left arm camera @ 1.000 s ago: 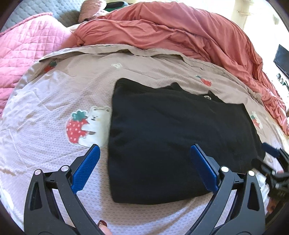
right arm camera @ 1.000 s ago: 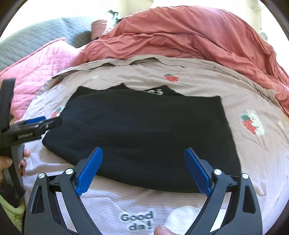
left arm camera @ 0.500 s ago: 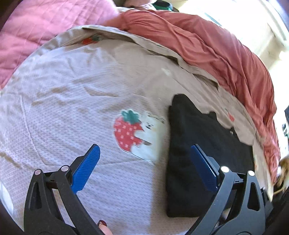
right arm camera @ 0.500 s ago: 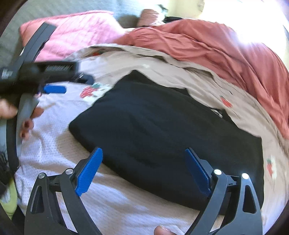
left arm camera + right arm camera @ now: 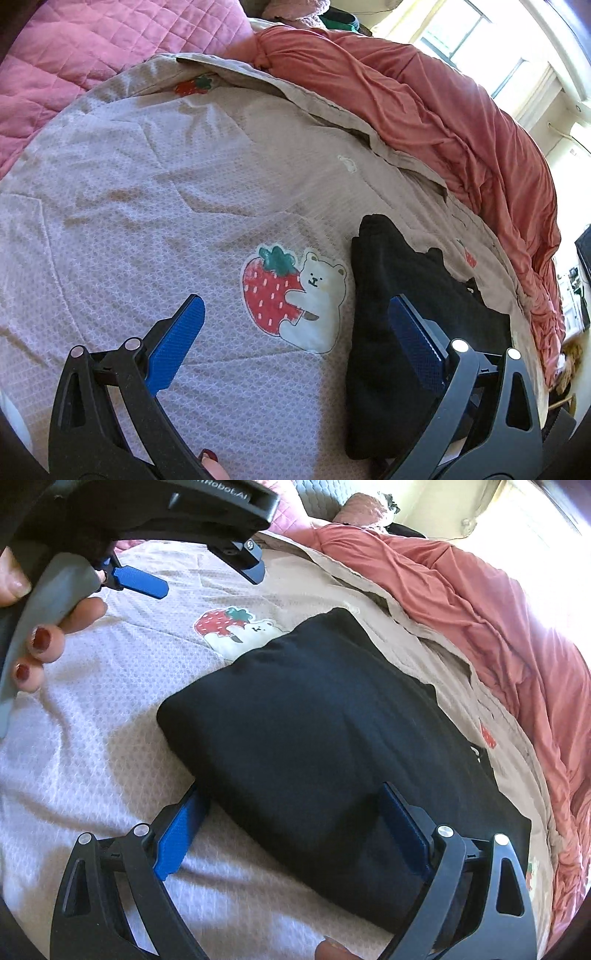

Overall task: Fold small clothes
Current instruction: 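Move both open tools to the edge of the folded black sweatshirt, then close both tools on the bundle edge, fold it over, then open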

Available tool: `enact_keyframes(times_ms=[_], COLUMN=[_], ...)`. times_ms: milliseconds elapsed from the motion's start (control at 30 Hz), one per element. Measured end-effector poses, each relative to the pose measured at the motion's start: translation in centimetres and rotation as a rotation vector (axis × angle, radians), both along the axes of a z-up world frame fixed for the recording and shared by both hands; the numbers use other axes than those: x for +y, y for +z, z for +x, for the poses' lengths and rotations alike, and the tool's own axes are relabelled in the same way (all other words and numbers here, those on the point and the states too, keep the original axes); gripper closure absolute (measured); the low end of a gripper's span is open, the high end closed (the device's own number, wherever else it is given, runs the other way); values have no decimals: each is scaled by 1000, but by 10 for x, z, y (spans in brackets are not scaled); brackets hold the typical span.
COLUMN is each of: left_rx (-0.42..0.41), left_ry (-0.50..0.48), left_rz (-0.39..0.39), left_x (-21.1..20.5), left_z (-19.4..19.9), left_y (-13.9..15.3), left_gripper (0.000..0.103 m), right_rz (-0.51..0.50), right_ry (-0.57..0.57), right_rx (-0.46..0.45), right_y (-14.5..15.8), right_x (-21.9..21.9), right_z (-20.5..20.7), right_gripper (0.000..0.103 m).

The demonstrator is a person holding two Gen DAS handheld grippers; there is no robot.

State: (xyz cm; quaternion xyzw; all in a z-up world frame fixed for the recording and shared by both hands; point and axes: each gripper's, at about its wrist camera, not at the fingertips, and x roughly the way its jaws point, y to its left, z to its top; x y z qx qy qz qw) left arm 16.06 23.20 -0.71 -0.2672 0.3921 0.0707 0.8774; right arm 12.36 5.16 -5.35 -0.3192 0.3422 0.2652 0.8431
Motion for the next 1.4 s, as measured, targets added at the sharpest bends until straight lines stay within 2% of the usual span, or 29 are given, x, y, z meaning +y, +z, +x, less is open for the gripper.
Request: enact_keyframes(times_ms=[267,367,467,533,633,833,933,1000,1100,1167,1200,1233,1267,1400], left_rx=[19,16,9,-8,-30,-85,-98,-96,-69,-45,-27,-13,6,0], left_ry=[-28,-44,-64,-84,-118,-210,-234,-235,-240,-241,-238,-230,-219,-202], left_rz=[-43,-78,-128,-201,-315,-519,-607,-633,-658,-646,-614,-590,-561,-528], left_x=[-4,-5,-7,-8,-11,-24,-30,-33,-42,-49,-53,-55,-60,-71], left_z=[10,14,20,23,28,33,37,42,48,51,53,53,54,53], left_y=[-12,-18,-22,-25,-31,-38,-42,-43,-49,-51,-51,-51,-51,-37], left_gripper=[10,10,10,10,10,10,10,11,23,37,42,58,69,76], right_rz=[16,45,103,162,248,382,380,376,382,388,392,395,399,442], right_ry=[-5,-13,-24,-17,-6,-25,-21,-22,-23,-23,-21,-19,-20,-36], right_rx=[-50,-60,-55,-41,-37,63,65,66,67,72,71,69,66,56], right_y=[0,4,12,19,30,37,37,36,37,37,37,38,38,46], right_x=[6,2,-7,-13,-24,-44,-45,-45,-46,-48,-50,-51,-53,-68], right_z=[5,6,9,9,8,14,10,8,5,4,3,2,3,3], right_gripper=[14,26,44,73,89,93,94,94,94,94,94,95,95,95])
